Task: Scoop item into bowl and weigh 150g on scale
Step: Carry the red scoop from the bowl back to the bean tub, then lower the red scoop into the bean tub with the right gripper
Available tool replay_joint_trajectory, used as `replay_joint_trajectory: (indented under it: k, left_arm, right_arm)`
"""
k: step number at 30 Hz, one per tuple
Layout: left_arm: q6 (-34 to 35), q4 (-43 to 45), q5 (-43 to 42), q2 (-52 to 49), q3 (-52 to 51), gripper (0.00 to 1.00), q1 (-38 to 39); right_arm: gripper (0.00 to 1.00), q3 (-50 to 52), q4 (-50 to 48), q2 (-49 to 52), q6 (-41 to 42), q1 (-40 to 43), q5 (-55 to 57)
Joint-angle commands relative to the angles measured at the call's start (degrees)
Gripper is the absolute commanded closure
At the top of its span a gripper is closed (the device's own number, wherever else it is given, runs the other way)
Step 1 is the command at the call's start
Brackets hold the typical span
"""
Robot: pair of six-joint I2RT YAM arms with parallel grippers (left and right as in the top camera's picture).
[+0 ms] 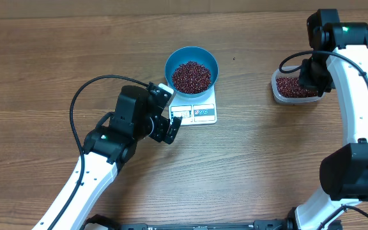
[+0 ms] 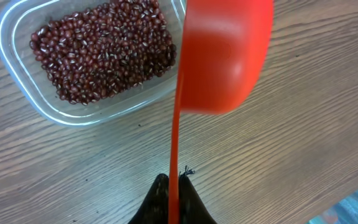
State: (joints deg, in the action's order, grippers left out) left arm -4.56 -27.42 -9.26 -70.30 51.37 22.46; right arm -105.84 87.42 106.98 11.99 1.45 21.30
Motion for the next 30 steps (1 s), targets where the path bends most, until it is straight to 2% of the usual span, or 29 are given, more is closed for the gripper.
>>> replay_joint_trajectory:
  k: [1,17,30]
  left_arm:
    - [-0.39,0.20,-0.68,-0.11,0.87,0.01,-0.33]
    - [-0.39,0.20,-0.68,-0.11,0.87,0.00,-0.33]
    - [-0.39,0.20,-0.68,-0.11,0.87,0.00,-0.33]
  right_arm:
    - [0.96,-0.94,-1.42,-1.40,0.68,-0.28,-0.81]
    - [0.96,-1.05,-8.33,-9.81,-6.10,0.96,-32.74]
    - [0.96,1.22,-8.00,-18.80,-4.09,12.37,-51.08]
